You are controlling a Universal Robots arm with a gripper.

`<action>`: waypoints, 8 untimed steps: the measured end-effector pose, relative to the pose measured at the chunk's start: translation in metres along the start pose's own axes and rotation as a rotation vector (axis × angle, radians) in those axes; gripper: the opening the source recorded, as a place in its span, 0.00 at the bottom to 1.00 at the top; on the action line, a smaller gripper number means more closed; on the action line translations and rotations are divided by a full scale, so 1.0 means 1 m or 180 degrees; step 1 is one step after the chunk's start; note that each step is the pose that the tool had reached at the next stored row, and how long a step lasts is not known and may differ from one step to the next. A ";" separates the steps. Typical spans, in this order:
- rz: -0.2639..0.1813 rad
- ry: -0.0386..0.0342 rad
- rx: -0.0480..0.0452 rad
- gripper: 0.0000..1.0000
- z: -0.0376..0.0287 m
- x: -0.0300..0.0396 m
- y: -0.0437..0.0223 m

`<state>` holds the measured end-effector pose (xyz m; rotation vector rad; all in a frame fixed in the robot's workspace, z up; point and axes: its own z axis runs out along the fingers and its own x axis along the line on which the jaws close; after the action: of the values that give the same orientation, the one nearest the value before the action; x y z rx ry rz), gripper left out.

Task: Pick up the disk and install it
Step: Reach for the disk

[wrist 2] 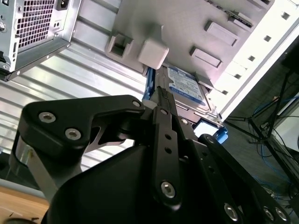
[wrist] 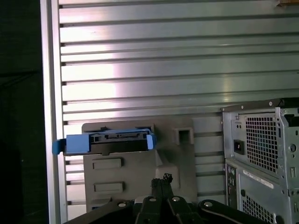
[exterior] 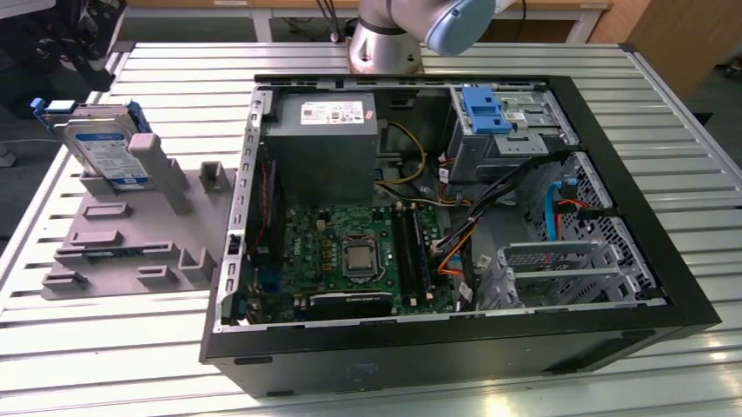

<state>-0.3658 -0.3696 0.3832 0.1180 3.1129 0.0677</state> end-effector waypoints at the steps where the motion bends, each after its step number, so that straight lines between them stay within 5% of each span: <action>1: 0.0000 0.0000 0.0000 0.11 0.0000 0.0012 0.0008; 8: 0.0000 0.0001 0.0000 0.11 -0.0005 0.0283 0.0019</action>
<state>-0.3938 -0.3656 0.3831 0.1179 3.1131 0.0675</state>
